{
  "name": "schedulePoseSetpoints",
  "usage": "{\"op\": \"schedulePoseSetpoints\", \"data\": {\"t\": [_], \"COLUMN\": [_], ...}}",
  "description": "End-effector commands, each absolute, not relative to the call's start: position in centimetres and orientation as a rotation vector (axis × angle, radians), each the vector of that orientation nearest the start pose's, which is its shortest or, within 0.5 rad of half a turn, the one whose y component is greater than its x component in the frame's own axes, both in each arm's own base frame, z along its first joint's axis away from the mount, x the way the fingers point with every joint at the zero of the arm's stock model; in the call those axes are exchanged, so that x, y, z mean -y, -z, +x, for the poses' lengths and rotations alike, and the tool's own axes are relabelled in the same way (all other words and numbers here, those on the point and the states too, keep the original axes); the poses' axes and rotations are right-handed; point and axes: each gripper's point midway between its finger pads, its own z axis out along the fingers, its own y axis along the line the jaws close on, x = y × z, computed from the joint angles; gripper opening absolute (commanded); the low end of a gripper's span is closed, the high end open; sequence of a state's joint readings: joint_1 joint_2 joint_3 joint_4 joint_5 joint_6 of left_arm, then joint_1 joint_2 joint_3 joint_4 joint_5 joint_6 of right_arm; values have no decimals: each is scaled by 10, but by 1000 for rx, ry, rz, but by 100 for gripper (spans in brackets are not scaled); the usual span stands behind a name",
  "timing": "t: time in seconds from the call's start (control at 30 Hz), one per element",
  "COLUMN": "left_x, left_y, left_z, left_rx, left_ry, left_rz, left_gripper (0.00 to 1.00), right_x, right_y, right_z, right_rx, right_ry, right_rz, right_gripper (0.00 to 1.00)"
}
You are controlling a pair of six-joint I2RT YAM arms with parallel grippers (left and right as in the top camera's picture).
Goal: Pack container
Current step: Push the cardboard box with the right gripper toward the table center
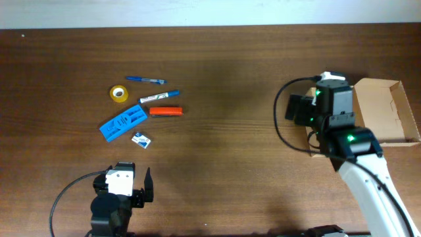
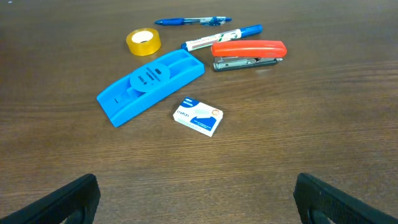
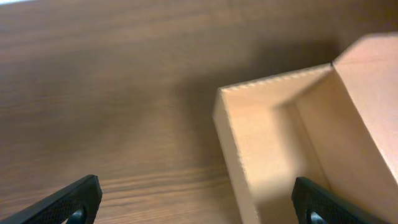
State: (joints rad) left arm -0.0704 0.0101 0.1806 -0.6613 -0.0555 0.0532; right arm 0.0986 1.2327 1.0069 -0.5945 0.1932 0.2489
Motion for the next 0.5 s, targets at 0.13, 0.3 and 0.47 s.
{"op": "schedulePoseSetpoints", "data": {"t": [0.13, 0.3, 0.47], "left_x": [5, 5, 5], "left_y": [-101, -101, -101], "left_z": [204, 204, 204], "left_rx": [-2055, -2055, -2055], "left_ry": [-52, -52, -52], "left_rz": [108, 108, 108], "left_gripper": [99, 100, 100], "right_x": [17, 17, 17], "right_y": [-155, -108, -90], "right_z": [360, 362, 363], "right_rx": [-2479, -2619, -2667], "right_ry": [52, 82, 90], "right_rz": [292, 279, 281], "right_gripper": [100, 97, 75]}}
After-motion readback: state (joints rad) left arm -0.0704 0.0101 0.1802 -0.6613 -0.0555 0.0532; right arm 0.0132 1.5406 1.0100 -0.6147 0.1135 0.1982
